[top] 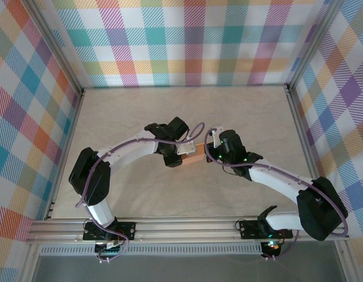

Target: Fold the paper box

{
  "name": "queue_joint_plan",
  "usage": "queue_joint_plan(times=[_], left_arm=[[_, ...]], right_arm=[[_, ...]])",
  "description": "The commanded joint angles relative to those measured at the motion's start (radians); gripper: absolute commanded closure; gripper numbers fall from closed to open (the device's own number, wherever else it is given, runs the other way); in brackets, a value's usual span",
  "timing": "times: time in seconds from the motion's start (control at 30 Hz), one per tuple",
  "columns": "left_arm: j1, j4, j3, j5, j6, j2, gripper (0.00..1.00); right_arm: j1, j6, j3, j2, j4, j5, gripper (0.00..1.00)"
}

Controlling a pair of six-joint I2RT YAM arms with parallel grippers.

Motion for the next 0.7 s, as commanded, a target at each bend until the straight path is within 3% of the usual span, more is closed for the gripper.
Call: queue_joint_plan(times=[0.0,0.17,0.47,0.67], left_arm=[[-0.003,-0.055,-0.009,0.055,0.014,0.067,0.59],[-0.004,-0.058,-0.011,0.079,0.024,0.06,0.57],[-0.003,-0.048,0.007,0.075,0.02,0.019,0.52],[-0.004,-0.039,0.035,0.049,-0.012,0.0,0.28]], right_arm=[[0.014,-0.005,-0.045,0.035,-0.013,-0.063,1.0],[0.015,0.005,-0.089,0.078,0.087,-0.078,1.0],[0.016,-0.043,-0.072,0.097,0.093,-0.048,1.0],[0.016,-0.044,-0.005,0.101,-0.004,-0.041,1.0]])
